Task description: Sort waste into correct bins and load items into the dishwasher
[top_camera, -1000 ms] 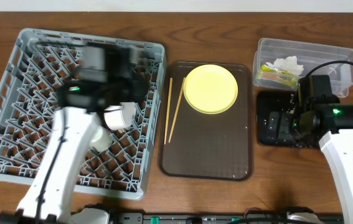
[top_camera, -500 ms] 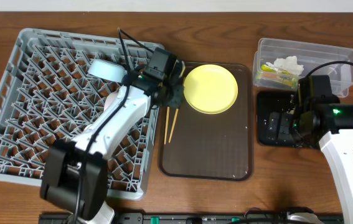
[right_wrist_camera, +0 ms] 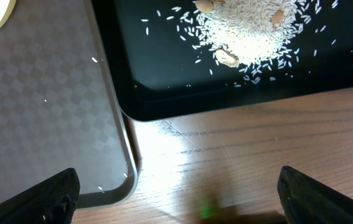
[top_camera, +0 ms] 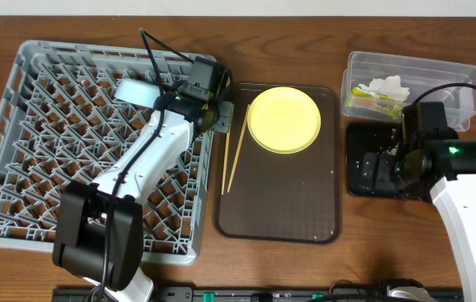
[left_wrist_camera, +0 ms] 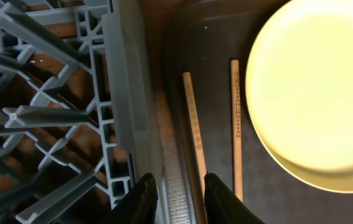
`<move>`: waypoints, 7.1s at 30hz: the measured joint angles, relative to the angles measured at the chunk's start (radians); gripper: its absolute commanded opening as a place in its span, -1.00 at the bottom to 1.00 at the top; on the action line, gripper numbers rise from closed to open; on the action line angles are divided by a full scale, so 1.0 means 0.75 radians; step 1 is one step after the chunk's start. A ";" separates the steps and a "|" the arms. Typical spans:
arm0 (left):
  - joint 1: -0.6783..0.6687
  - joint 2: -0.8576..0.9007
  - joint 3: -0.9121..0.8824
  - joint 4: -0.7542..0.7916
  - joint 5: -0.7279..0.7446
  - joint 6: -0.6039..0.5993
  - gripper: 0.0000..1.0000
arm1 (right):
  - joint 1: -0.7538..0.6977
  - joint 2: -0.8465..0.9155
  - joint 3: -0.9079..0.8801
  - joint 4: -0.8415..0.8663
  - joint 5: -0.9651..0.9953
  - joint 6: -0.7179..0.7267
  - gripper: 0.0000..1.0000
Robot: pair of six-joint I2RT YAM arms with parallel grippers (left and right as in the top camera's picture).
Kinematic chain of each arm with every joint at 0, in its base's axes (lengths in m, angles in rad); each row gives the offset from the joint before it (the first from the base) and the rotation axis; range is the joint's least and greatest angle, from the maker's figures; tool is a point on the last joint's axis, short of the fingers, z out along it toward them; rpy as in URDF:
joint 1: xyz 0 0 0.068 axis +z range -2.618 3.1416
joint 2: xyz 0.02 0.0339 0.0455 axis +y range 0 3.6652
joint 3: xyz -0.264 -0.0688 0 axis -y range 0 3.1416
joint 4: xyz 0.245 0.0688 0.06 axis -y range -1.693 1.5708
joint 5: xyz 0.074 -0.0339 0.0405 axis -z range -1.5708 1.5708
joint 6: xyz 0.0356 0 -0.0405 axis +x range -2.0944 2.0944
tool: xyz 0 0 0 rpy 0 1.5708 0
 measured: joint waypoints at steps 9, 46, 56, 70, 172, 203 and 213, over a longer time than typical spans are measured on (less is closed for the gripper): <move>0.004 -0.002 0.001 -0.025 0.040 0.004 -0.31 | -0.001 0.000 0.000 -0.002 0.000 0.000 0.99; -0.272 0.189 -0.017 -0.184 0.035 -0.278 0.08 | 0.000 0.000 0.000 -0.006 0.000 -0.004 0.98; -0.272 0.282 -0.016 -0.157 0.026 -0.278 -0.47 | -0.001 0.000 0.000 -0.010 0.000 -0.004 0.99; -0.272 0.284 -0.011 -0.243 0.022 -0.292 -0.88 | 0.000 0.000 0.000 -0.012 0.000 -0.004 0.99; -0.230 0.144 -0.036 -0.180 -0.041 -0.282 -0.14 | 0.000 0.000 0.000 -0.032 -0.001 -0.009 0.99; -0.234 0.274 -0.029 -0.171 -0.065 -0.377 -0.88 | 0.000 0.000 0.000 -0.039 -0.001 -0.009 0.99; -0.235 0.227 -0.028 -0.270 -0.063 -0.380 -0.88 | -0.001 0.000 0.000 -0.041 -0.001 -0.009 0.99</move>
